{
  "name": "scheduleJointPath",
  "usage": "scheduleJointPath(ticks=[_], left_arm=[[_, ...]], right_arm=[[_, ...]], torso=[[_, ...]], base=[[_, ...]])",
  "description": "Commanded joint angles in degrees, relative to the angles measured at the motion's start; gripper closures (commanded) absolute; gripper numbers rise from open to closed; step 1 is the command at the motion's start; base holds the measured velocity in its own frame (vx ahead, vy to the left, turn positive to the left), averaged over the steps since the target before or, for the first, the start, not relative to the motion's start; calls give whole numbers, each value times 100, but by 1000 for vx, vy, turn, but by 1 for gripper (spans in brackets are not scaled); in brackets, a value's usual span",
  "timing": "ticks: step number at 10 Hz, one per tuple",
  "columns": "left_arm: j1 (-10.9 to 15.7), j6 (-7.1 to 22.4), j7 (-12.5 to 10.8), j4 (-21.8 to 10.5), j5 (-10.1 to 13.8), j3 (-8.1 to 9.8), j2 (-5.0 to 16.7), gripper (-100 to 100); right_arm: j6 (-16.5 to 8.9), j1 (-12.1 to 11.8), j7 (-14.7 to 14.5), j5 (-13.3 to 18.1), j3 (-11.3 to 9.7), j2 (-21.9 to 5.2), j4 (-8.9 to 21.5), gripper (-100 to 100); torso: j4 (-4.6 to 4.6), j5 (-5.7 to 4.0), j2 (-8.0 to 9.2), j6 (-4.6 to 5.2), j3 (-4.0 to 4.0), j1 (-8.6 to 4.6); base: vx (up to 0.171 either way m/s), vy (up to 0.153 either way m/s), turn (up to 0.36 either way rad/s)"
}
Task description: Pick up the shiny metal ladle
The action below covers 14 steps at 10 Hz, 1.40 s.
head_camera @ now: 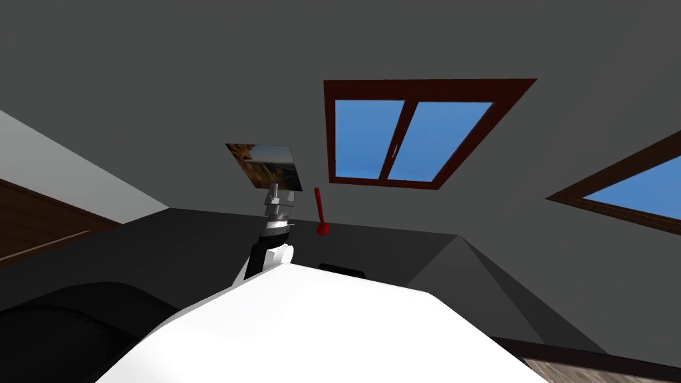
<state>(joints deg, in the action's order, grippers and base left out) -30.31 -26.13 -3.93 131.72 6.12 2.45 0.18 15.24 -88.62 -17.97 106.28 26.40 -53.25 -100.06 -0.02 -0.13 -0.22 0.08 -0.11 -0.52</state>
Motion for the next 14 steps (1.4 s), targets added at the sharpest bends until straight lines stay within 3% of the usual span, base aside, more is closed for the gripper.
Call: scheduleJointPath(ticks=[1,4,5,6,9,10,11,14], left_arm=[[0,0,0,0,0,0,0,0],[0,0,0,0,0,0,0,0],[-1,0,0,0,0,0,0,0],[-1,0,0,0,0,0,-1,0],[0,0,0,0,0,0,-1,0],[0,0,0,0,0,0,-1,0],[-1,0,0,0,0,0,-1,0],[-1,0,0,0,0,0,-1,0]], right_arm=[[89,11,46,187,-136,-64,137,-100],[108,1,57,238,-161,-63,141,-100],[124,1,72,251,-164,-64,142,0],[98,183,28,252,-279,-34,330,-100],[63,455,-35,256,-451,12,612,-100],[75,415,-11,273,-426,12,559,-100],[65,425,-25,265,-437,11,575,100],[61,425,-27,268,-433,9,572,100]], torso=[[0,0,0,0,0,0],[1,1,2,3,1,9],[1,3,4,5,2,18],[2,5,6,5,4,24],[4,5,14,5,9,26],[4,5,15,5,9,27],[3,6,12,6,8,28],[0,3,3,7,1,25]], base=[[18,-92,147],[12,-38,46],[0,0,0],[-9,1,86],[-18,1,65],[-8,1,8],[0,0,0],[-1,0,3]])
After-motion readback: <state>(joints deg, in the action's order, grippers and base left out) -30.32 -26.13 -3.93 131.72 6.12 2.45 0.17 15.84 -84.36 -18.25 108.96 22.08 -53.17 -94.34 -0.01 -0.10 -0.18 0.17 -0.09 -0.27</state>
